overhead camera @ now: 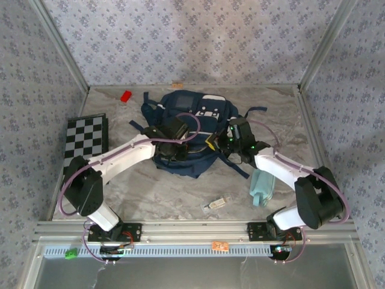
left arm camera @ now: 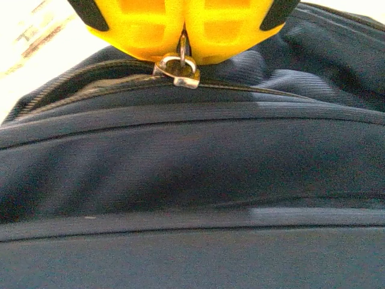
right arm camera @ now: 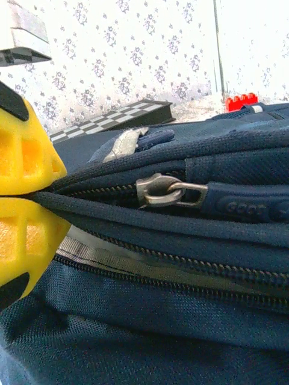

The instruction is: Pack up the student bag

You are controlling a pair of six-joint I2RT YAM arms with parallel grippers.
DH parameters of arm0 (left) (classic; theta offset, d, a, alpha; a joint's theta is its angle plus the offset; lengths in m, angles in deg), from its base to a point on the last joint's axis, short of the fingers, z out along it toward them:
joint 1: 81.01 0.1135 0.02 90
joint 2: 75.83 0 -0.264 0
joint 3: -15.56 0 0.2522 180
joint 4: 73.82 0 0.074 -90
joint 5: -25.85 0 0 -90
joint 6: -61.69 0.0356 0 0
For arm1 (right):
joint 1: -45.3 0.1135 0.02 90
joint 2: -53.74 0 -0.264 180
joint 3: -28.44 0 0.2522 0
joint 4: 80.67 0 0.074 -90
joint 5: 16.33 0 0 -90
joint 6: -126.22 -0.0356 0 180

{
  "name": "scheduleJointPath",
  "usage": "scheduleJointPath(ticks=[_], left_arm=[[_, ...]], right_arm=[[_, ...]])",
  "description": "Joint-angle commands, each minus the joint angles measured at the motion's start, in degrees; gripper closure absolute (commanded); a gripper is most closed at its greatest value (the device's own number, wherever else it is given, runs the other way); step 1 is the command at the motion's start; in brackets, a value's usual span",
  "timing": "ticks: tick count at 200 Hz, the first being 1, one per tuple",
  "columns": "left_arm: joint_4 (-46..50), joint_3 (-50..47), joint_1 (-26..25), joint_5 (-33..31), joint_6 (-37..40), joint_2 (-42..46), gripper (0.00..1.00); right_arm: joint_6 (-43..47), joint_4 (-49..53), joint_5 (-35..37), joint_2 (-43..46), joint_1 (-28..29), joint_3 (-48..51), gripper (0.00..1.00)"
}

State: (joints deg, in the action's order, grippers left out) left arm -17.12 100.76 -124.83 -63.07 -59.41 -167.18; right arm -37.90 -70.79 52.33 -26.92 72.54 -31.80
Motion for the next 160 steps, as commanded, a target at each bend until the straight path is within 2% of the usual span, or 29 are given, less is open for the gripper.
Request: scheduleJointPath(ticks=[1, 32, 68, 86, 102, 117, 140, 153, 160], left_arm=[[8.0, 0.1, 2.1, -2.6, 0.7, -0.3, 1.0], [5.3, -1.5, 5.7, -2.4, 2.8, 0.6, 1.0], [2.4, -0.9, 6.9, -1.2, 4.6, 0.7, 1.0], [-3.1, -0.8, 4.2, 6.6, 2.2, 0.2, 1.0], [-5.9, 1.8, -0.7, 5.1, 0.5, -1.6, 1.0], [-6.3, 5.8, -3.1, 5.0, -1.5, -5.2, 1.0], [-7.0, 10.6, -4.7, 3.8, -5.8, -9.1, 1.0], [-8.7, 11.7, -5.3, 3.9, -7.4, -10.1, 1.0], [-9.6, 12.1, -5.5, 4.5, -7.8, -10.4, 1.0]], right_arm=[[3.8, 1.4, 2.9, 3.1, -4.1, 0.4, 1.0], [6.6, 3.1, 0.0, 4.0, -7.9, 0.0, 1.0], [11.6, 7.0, -6.1, 1.9, -14.4, -3.4, 1.0], [14.4, 9.6, -10.0, -0.8, -18.0, -7.3, 1.0], [16.2, 10.0, -12.7, -3.4, -19.5, -10.1, 1.0], [17.2, 12.1, -13.9, -5.4, -19.8, -12.9, 1.0], [16.8, 13.8, -14.1, -4.5, -18.0, -13.2, 0.72], [16.0, 16.7, -11.9, -2.8, -15.9, -12.1, 0.59], [15.1, 17.9, -10.1, -1.6, -14.8, -10.9, 0.56]])
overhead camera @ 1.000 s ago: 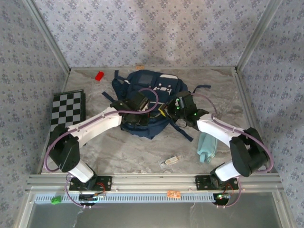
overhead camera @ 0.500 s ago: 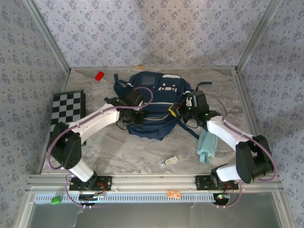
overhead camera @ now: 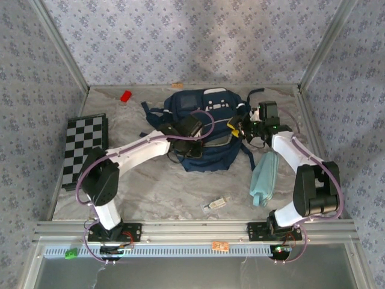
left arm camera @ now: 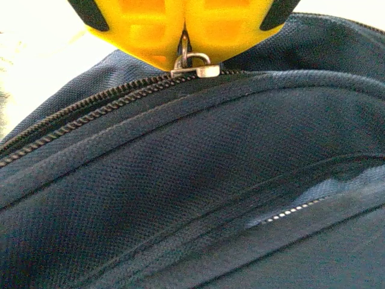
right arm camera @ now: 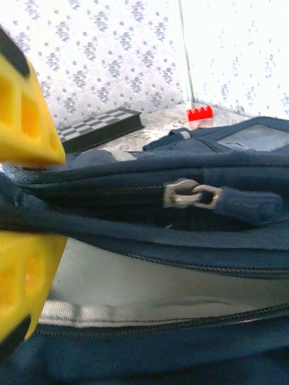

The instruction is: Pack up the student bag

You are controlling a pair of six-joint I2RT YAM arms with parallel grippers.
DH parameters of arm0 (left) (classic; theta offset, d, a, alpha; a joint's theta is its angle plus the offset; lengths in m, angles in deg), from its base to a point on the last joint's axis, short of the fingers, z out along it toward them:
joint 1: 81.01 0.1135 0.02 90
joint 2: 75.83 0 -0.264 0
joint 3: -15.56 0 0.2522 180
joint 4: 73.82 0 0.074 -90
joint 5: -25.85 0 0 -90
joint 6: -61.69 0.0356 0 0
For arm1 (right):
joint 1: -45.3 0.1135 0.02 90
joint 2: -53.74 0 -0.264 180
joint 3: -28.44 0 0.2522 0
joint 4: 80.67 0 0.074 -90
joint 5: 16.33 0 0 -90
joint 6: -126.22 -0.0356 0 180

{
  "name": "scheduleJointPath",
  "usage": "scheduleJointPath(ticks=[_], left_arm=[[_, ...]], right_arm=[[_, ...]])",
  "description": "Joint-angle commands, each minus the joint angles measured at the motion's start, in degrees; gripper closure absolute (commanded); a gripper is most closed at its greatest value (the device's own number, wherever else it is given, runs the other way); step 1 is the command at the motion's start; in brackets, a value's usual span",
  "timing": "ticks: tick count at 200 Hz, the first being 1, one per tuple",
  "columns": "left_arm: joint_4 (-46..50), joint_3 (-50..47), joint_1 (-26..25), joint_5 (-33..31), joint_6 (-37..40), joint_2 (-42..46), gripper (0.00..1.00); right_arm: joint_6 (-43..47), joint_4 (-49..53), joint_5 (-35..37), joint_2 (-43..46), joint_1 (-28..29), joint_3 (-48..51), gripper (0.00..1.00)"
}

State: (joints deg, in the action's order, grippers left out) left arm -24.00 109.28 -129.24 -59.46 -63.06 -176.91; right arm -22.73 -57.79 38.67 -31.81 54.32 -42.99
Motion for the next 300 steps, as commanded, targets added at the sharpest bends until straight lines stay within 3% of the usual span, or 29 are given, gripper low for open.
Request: scheduleJointPath(ticks=[1, 33, 86, 113, 146, 153, 177, 234, 287, 300], left_arm=[[-2.8, 3.6, -1.1, 0.9, -4.2, -0.7, 1.0], [-3.5, 5.4, -1.5, 2.5, -4.9, -2.0, 1.0], [-2.8, 6.5, -2.1, 2.9, -4.0, -2.6, 1.0], [-1.9, 6.9, -2.1, 2.8, -3.3, -2.5, 1.0], [1.7, 6.3, -2.1, 0.9, -0.1, -1.2, 1.0], [2.4, 5.6, -2.0, 0.6, 0.8, -0.3, 1.0], [5.5, 2.8, -2.1, 0.6, 4.9, 2.7, 1.0], [11.0, -4.7, 0.1, -7.1, 9.3, 7.2, 1.0], [3.2, -9.7, 6.6, -10.0, 13.0, 9.0, 1.0], [-2.4, -11.4, 7.8, -11.1, 14.9, 9.6, 1.0]], right_arm=[[-0.3, 4.9, 3.8, 3.5, 3.6, 0.5, 0.56], [-10.6, -7.2, 6.8, 7.2, 8.1, 10.6, 0.54], [-12.2, -8.6, 13.4, 4.1, 15.4, 8.9, 0.58], [-13.9, -13.0, 12.7, 0.8, 15.4, 9.5, 0.72], [-9.5, -7.7, 13.5, 2.1, 15.4, 6.8, 0.96], [-8.5, -6.2, 13.6, 3.0, 15.2, 6.5, 1.0], [-5.9, -0.3, 11.6, 4.6, 13.5, 7.0, 1.0], [-4.4, -1.0, 4.8, 9.2, 5.3, 12.7, 1.0], [-1.9, 1.7, -0.3, 10.7, 0.8, 9.9, 1.0], [-0.8, 3.6, -0.5, 11.4, 0.7, 8.9, 1.0]])
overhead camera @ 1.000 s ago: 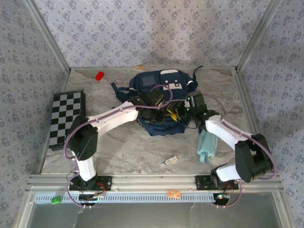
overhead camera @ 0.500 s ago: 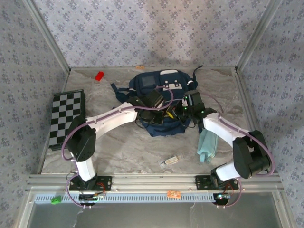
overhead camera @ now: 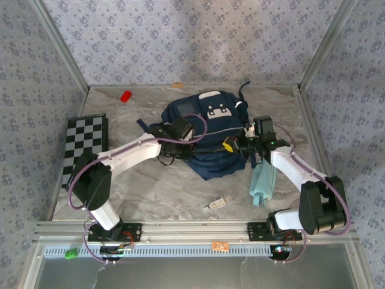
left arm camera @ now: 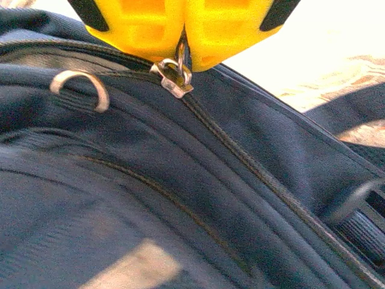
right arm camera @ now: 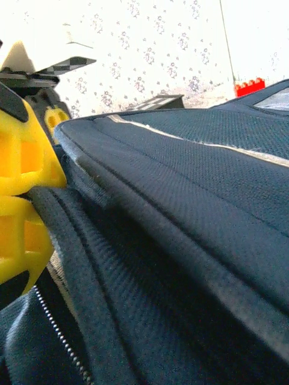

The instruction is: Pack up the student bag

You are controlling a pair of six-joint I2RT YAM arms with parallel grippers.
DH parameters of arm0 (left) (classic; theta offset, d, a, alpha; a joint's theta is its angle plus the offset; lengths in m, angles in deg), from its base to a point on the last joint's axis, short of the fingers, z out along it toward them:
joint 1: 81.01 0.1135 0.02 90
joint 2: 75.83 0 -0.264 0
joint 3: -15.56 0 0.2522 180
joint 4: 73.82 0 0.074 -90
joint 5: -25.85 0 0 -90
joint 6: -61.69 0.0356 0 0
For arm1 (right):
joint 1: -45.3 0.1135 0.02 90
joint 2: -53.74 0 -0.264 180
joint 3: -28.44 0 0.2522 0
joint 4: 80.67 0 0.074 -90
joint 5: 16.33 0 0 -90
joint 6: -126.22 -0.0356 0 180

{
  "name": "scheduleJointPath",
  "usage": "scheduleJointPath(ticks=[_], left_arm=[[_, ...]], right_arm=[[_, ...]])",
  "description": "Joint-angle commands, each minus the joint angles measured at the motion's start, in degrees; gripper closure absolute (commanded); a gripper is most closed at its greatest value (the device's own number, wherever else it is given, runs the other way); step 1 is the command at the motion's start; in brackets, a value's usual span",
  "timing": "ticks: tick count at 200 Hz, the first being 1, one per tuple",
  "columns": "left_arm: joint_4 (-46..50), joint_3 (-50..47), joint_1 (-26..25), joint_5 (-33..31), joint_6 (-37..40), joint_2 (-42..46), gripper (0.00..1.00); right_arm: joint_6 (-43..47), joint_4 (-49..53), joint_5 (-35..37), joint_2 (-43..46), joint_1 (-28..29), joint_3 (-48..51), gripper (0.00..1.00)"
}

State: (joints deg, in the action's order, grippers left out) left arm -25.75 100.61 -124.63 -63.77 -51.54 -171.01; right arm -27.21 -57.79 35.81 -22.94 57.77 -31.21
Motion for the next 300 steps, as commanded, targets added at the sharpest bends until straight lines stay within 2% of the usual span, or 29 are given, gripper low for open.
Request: scheduleJointPath(ticks=[1, 38, 58, 90, 115, 142, 153, 180, 192, 201, 227, 268, 283, 300], left_arm=[[-1.2, -2.9, 3.3, -6.8, 3.5, 3.8, 1.0], [-14.6, -7.9, 8.3, -6.5, 6.9, 4.9, 1.0], [-18.3, -8.7, 12.0, -4.7, 6.8, 4.4, 1.0], [-20.0, -7.5, 16.0, -2.2, 6.0, 2.4, 1.0], [-18.1, -5.6, 16.1, -3.3, 5.7, 1.2, 1.0], [-17.0, -6.9, 16.1, 0.1, 4.7, 2.3, 1.0], [-14.6, -6.7, 16.0, 1.0, 4.2, 3.1, 0.94], [-12.6, -8.8, 15.1, 5.3, 2.6, 8.8, 0.66], [-11.6, -10.0, 14.1, 5.6, 2.5, 11.8, 0.53], [-10.0, -10.4, 13.6, 4.6, 2.2, 13.5, 0.48], [-6.0, -11.3, 12.3, 2.9, -0.3, 17.4, 0.45], [-7.8, -13.1, 6.1, 1.6, -4.3, 21.0, 0.38], [-8.6, -13.3, 3.7, 0.8, -5.8, 21.0, 0.36], [-10.7, -14.1, 0.6, -0.3, -6.1, 20.7, 0.35]], right_arm=[[3.7, 3.6, 2.3, 2.6, -2.8, -2.9, 1.0], [3.9, 4.0, 1.0, 1.9, -2.1, -2.5, 1.0], [3.7, 3.7, 1.7, 2.2, -2.1, -1.4, 1.0], [3.7, 1.7, 1.2, -0.5, -0.3, -3.1, 1.0], [5.4, 1.4, 0.8, -3.2, 0.7, -5.9, 1.0], [10.3, 5.9, 1.5, -3.1, 1.1, -9.0, 1.0], [13.0, 9.4, 1.2, -3.0, 1.0, -10.3, 0.91], [19.0, 17.4, 1.4, -0.7, 0.4, -11.4, 0.67], [20.0, 20.1, 2.0, 1.4, -0.5, -10.3, 0.57], [20.7, 22.5, 3.2, 3.0, -1.1, -9.7, 0.5], [23.9, 36.4, 12.8, 7.0, -0.6, -11.3, 0.38], [24.4, 55.0, 29.3, 11.4, 1.2, -13.6, 0.33], [23.3, 59.4, 34.7, 12.1, 2.7, -13.1, 0.32], [21.0, 61.6, 37.6, 13.1, 4.2, -10.6, 0.31]])
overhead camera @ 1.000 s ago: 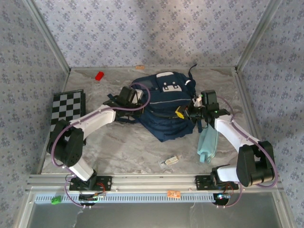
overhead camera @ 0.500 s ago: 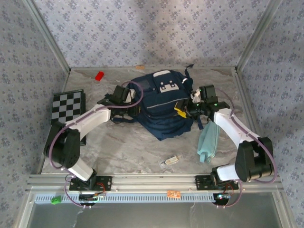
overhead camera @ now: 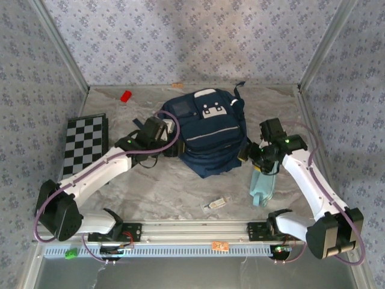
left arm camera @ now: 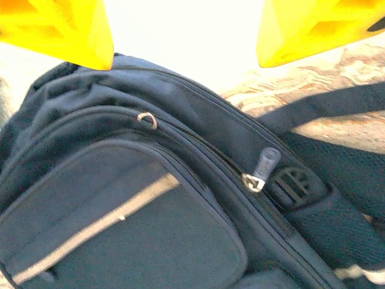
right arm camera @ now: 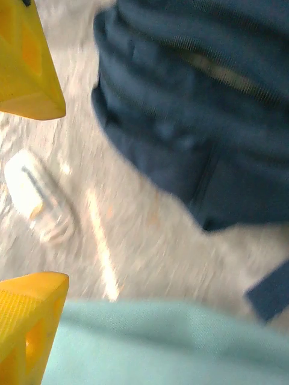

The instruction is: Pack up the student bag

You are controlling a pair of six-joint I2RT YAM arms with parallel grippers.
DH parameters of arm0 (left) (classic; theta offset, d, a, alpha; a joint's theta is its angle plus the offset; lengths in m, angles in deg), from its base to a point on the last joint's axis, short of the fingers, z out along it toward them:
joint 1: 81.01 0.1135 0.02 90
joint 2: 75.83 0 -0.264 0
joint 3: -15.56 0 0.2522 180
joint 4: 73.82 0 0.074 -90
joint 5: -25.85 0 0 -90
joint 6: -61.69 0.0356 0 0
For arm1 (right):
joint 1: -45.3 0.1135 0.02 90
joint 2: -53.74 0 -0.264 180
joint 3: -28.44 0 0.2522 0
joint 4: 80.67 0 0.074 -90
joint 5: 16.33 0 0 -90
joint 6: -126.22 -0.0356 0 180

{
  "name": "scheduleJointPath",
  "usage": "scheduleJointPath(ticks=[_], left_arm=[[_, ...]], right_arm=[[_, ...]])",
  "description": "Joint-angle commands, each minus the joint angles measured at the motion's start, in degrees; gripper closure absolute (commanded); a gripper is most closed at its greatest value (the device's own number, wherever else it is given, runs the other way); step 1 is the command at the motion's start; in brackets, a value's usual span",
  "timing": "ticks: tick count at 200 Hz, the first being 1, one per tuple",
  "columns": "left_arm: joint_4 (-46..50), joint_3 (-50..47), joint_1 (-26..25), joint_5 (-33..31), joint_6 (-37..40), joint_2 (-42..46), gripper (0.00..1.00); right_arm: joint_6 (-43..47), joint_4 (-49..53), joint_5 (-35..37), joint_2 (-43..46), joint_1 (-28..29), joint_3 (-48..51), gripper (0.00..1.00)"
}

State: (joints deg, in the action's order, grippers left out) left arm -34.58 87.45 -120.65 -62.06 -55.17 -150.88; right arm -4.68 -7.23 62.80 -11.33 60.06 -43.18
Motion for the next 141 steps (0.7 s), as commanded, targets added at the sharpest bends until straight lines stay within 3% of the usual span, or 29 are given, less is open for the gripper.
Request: scheduleJointPath(ticks=[1, 32, 81, 103, 141], left_arm=[[-1.9, -0.9, -3.6, -2.0, -2.5, 0.6, 0.35], [-3.7, -1.0, -7.4, -2.0, -2.4, -1.0, 0.34], [-2.5, 1.2, -9.1, -0.7, -0.1, -3.3, 0.33], [-2.2, 1.3, -9.4, -0.8, 0.2, -2.9, 0.33], [-1.5, 0.6, -9.3, -0.9, 0.2, -2.3, 0.33]], right_arm=[[-1.7, 11.1, 10.8, 1.6, 2.1, 1.5, 0.31], [-6.2, 11.8, 14.0, 3.8, 4.6, 6.5, 0.28], [-8.9, 7.0, 15.5, 3.9, 6.3, 12.4, 0.27], [-9.3, 3.3, 12.7, 3.0, 6.0, 15.3, 0.27], [-8.5, 0.6, 16.1, 0.5, 4.2, 16.6, 0.35]])
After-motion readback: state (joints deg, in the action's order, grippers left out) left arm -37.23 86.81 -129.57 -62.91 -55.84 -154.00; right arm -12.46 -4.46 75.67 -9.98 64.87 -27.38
